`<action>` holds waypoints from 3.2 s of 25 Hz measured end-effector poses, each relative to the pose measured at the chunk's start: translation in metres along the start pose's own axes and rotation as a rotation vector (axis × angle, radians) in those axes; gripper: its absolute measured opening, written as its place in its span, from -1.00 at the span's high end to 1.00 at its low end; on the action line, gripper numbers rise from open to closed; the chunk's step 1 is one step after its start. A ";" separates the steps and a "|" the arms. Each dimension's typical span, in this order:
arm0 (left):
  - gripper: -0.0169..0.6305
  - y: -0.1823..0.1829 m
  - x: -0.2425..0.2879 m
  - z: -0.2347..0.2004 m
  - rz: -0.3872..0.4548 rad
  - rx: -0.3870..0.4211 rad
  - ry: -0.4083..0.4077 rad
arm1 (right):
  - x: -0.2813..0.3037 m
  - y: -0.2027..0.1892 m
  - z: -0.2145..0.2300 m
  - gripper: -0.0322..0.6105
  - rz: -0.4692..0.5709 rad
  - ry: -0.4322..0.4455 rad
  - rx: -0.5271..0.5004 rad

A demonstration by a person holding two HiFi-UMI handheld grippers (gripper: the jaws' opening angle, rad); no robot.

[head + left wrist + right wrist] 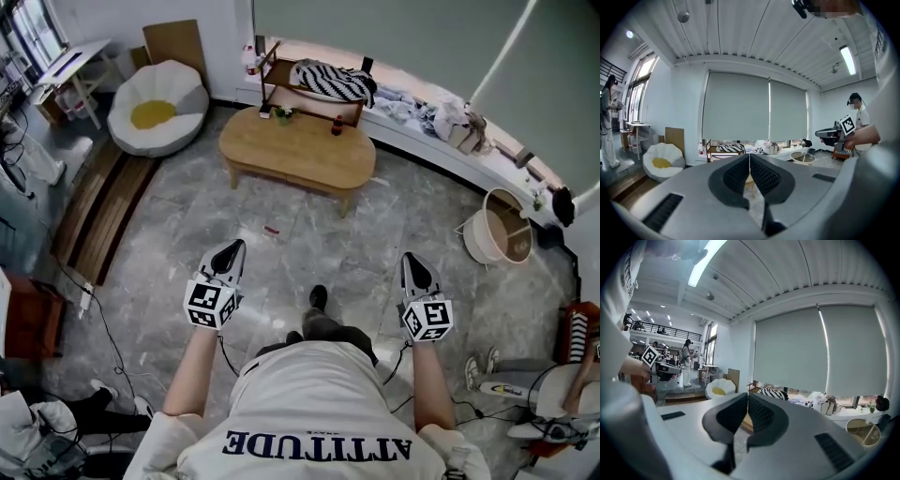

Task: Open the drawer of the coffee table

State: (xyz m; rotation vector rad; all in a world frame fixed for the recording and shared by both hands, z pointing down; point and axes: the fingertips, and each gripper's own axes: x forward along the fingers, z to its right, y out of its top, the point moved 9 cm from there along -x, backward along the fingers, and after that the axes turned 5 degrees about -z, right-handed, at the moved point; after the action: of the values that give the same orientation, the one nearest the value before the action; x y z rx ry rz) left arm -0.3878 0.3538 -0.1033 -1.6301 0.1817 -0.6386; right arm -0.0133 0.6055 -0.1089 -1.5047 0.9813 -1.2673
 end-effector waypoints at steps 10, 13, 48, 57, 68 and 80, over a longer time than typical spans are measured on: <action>0.88 -0.005 0.030 -0.012 -0.013 -0.009 0.014 | 0.032 -0.011 0.014 0.84 -0.014 0.010 0.014; 0.88 -0.001 0.042 -0.018 -0.016 -0.011 0.017 | 0.048 -0.009 0.020 0.84 -0.020 0.020 0.015; 0.88 0.064 0.288 -0.092 -0.024 -0.016 0.077 | 0.306 0.027 0.164 0.84 -0.053 0.139 -0.044; 0.88 0.072 0.333 -0.087 -0.060 -0.015 0.073 | 0.335 0.025 0.200 0.84 -0.065 0.152 -0.019; 0.88 0.072 0.365 -0.110 -0.093 -0.015 0.062 | 0.368 0.013 0.206 0.84 -0.091 0.137 0.017; 0.88 0.055 0.420 -0.174 -0.134 -0.029 -0.043 | 0.428 0.007 0.178 0.84 -0.148 0.069 0.048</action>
State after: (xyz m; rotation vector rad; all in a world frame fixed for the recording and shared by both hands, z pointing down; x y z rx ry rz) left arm -0.1126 -0.0035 -0.0249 -1.6925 0.0506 -0.7053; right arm 0.2293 0.2228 -0.0126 -1.5279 0.8898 -1.4462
